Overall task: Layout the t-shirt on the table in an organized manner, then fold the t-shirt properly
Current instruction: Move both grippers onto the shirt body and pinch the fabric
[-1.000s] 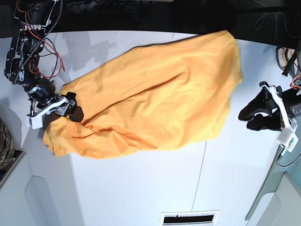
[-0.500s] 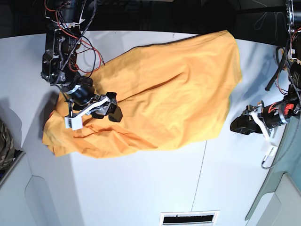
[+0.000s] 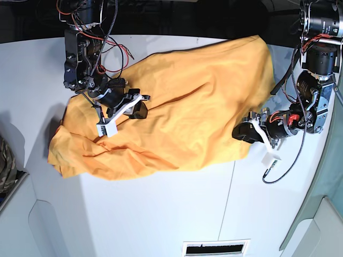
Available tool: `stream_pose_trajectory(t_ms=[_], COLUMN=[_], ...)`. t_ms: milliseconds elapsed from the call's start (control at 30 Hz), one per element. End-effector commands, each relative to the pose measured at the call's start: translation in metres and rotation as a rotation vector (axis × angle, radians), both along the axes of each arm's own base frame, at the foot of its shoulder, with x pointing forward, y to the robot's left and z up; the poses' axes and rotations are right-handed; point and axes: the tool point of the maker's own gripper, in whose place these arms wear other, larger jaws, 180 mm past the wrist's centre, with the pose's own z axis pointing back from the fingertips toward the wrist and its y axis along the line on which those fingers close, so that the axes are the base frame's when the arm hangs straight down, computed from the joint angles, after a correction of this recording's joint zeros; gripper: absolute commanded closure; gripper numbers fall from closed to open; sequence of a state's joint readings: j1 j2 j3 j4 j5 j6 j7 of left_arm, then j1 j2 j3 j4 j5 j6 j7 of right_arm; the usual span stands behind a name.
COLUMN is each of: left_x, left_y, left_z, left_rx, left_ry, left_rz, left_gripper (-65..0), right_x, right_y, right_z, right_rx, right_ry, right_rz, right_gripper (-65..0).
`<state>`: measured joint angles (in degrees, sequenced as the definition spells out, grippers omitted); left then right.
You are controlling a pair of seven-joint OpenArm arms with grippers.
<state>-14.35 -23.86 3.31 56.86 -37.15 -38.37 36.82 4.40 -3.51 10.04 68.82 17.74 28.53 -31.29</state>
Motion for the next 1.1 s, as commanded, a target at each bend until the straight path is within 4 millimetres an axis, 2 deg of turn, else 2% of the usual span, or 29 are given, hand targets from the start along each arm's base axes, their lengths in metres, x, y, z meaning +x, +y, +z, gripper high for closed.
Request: stream_pose_trajectory(t_ms=[0, 133, 233, 467, 567, 667, 833, 1067], left_x=[0.011, -0.008, -0.019, -0.032, -0.042, -0.04, -0.03, -0.027], left_y=[-0.003, -0.027, -0.051, -0.105, -0.122, -0.124, -0.125, -0.114], left_z=[0.016, 0.012, 0.015, 0.046, 0.053, 0.059, 0.087, 0.081], left_rx=[-0.027, -0.143, -0.214, -0.273, -0.284, -0.265, -0.284, -0.217], left_ry=[-0.038, 0.077, 0.096, -0.017, -0.034, -0.058, -0.134, -0.136], left_rz=[-0.02, -0.045, -0.073, -0.177, -0.227, -0.249, -0.266, -0.264], left_gripper=[-30.6, -30.5, -30.5, -30.4, -30.5, -30.5, -30.4, -30.4], right_x=[0.008, 0.009, 0.009, 0.009, 0.008, 0.008, 0.007, 0.008], right_y=[0.001, 0.001, 0.001, 0.0, -0.002, -0.004, -0.007, -0.01], right_z=[0.008, 0.008, 0.009, 0.007, 0.005, 0.004, 0.003, 0.003], right_rx=[0.005, 0.005, 0.006, -0.008, -0.03, -0.042, -0.048, -0.053], right_ry=[-0.027, -0.033, -0.035, -0.034, -0.031, -0.031, -0.029, -0.03], right_rz=[0.005, 0.001, -0.001, 0.004, 0.012, 0.016, 0.015, 0.015], right_gripper=[-10.3, -13.5, -13.5, -13.5, -13.5, -13.5, -13.5, -13.5])
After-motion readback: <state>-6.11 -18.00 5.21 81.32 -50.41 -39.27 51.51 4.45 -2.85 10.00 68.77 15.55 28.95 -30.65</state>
